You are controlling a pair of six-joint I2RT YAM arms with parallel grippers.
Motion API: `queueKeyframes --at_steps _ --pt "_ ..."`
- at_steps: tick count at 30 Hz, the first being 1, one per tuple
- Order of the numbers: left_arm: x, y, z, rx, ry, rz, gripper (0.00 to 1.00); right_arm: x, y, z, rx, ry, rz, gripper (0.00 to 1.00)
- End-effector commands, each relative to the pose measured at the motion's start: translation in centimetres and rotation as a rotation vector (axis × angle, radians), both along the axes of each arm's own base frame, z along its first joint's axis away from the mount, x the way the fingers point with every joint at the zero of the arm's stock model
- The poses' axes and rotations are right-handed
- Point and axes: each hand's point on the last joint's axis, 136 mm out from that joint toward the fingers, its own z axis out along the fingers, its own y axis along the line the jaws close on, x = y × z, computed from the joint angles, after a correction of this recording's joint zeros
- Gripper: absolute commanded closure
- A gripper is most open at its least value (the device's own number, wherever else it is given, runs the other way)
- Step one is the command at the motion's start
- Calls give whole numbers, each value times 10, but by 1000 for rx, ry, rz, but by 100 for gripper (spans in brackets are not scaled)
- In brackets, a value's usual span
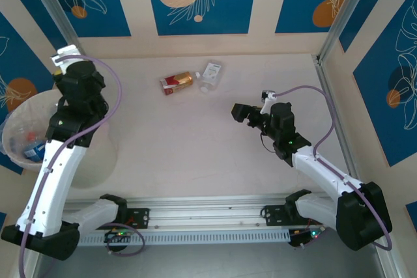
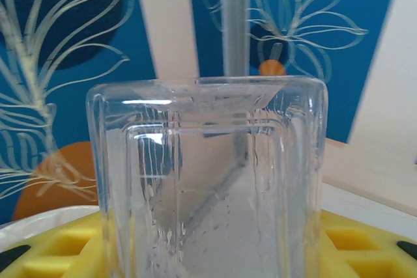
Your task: Put the plastic bottles in the bin
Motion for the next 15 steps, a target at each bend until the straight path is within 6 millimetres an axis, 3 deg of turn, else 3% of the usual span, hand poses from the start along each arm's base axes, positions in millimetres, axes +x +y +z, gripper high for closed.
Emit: queueKeyframes --at_steps 1,5,11,15 --pt "-15 29 2 -16 4 89 100 6 1 17 5 -40 -15 1" --pt "-19 51 -24 -42 119 132 100 5 0 14 -12 -28 -11 0" --pt "-35 57 -55 -132 194 98 96 7 -1 8 -9 -23 -19 0" --pt "-36 53 -79 -166 297 56 79 10 4 8 -19 -24 -1 1"
